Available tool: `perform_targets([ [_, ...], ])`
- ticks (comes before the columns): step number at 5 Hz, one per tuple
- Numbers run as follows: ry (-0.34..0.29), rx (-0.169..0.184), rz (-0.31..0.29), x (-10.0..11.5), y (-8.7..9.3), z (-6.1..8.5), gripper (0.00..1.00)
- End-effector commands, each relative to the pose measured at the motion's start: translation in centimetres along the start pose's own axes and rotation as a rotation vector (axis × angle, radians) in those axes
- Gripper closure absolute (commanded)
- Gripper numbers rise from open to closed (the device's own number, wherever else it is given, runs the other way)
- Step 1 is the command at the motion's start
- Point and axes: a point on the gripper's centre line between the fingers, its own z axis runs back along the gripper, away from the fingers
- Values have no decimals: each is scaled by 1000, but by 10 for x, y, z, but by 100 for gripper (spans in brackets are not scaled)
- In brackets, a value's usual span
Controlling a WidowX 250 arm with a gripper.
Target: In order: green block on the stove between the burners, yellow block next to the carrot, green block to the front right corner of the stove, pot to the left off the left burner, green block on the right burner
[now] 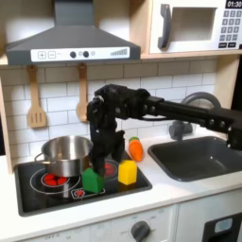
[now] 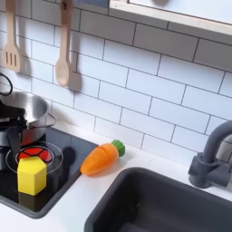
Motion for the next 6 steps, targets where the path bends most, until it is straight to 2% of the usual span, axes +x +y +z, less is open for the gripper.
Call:
perform_targets([
  [1, -10, 1, -42, -5, -17, 7, 0],
  [2, -12, -27, -58, -6, -34, 11, 0],
  [3, 0, -21, -84, -11, -44, 10, 0],
  [4, 14, 7, -91, -15, -47, 2, 0],
  [6, 3, 44, -85, -9, -43, -1, 0],
])
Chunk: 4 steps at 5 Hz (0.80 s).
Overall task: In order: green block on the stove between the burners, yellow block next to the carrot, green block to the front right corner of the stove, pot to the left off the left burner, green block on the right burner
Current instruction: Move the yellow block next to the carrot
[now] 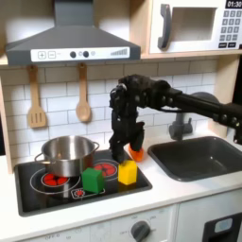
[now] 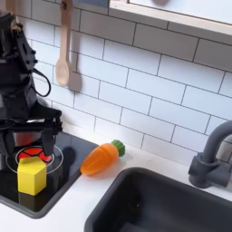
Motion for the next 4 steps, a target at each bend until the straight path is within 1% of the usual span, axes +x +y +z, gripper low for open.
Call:
perform_targets([
  [1, 11, 43, -4, 2, 9, -12, 0],
  [2, 26, 72, -11, 0, 12, -20, 0],
  [3, 33, 66, -12, -2, 12, -23, 0],
  [4, 30, 52, -9, -4, 7, -21, 0],
])
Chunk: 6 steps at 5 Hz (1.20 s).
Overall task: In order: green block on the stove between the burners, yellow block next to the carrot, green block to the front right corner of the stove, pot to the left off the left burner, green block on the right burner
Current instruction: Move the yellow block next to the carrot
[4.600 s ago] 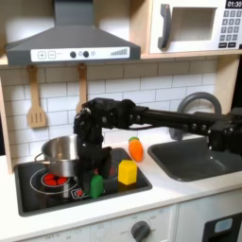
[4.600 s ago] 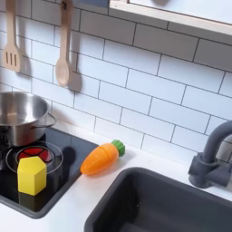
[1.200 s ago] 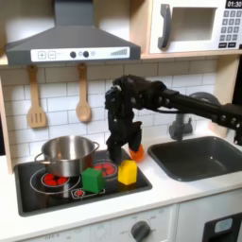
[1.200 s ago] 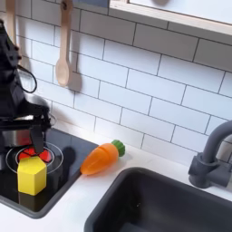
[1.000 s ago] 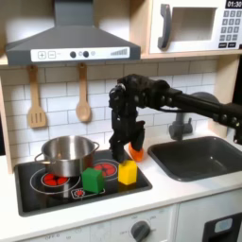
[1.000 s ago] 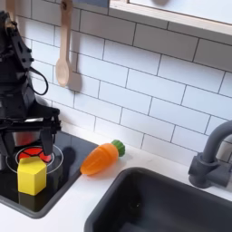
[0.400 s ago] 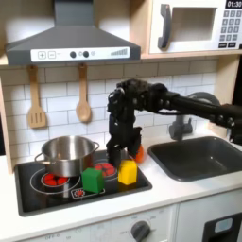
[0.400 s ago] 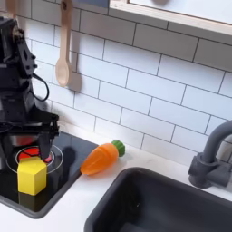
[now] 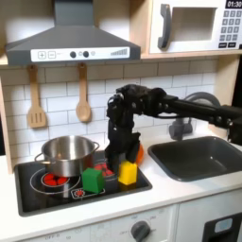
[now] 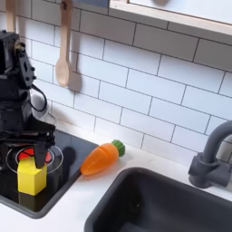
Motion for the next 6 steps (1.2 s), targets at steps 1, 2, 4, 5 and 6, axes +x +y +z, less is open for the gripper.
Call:
perform_targets([
  [1, 3, -31, -10, -6, -13, 4, 0],
  [2, 29, -43, -22, -10, -20, -2, 0],
  [4, 38, -33, -10, -9, -16, -7, 0],
  [5, 38, -31, -10, -9, -14, -7, 0],
  [6, 35, -33, -15, -9, -15, -6, 0],
])
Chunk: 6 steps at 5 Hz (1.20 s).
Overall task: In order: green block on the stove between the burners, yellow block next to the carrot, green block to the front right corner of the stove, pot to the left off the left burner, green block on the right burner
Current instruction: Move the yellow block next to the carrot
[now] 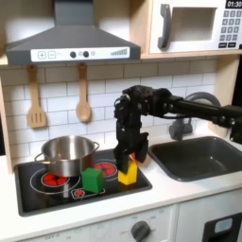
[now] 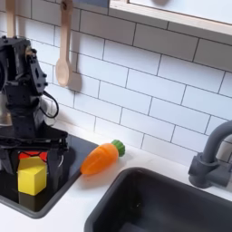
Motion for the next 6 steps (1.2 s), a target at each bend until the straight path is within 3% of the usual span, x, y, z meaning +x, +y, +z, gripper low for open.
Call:
perform_targets([
  [1, 10, 6, 0, 0, 3, -4, 0],
  [5, 48, 30, -13, -5, 7, -23, 0],
  [6, 39, 32, -15, -3, 7, -22, 0],
])
